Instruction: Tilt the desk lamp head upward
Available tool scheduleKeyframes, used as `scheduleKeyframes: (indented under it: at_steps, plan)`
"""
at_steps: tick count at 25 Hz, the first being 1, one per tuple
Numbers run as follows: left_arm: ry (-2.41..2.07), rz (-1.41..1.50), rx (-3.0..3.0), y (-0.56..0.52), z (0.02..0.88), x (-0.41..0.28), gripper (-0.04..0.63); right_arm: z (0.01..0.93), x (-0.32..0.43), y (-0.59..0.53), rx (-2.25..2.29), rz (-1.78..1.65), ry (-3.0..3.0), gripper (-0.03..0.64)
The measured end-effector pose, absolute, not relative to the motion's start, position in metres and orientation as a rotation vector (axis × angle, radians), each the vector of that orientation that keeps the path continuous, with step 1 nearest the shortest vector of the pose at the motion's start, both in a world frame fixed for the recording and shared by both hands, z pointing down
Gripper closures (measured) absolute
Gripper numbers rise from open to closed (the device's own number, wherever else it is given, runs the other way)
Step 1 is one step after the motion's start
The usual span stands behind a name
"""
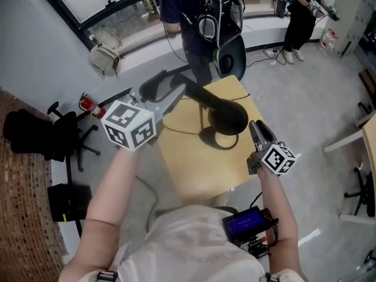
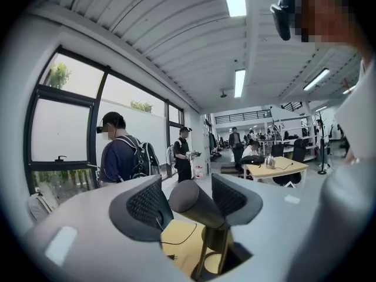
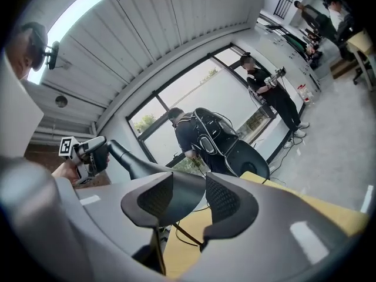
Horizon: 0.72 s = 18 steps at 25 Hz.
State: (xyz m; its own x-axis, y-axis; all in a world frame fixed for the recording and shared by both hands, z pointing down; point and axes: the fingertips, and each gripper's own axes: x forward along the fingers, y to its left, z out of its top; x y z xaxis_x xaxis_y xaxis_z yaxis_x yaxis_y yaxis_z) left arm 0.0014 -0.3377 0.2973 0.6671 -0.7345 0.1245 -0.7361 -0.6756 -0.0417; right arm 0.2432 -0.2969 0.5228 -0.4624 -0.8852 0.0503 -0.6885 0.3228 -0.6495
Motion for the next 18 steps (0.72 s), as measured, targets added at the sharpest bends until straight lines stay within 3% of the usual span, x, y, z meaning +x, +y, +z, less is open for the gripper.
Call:
scheduleKeyframes:
  at_steps: [10,18]
  plan:
    - [-1.175,0.358,2.901,-0.347,0.305,0.012,0.341,0.533,0.225,-0.311,-1.225,-1.075,2.143,0.347]
    - [-1.203,0.509,2.943,-0.341,0.311,0.026,0.342,0.536,0.22,-0.322,-1.141,-1.183,2.054,0.328]
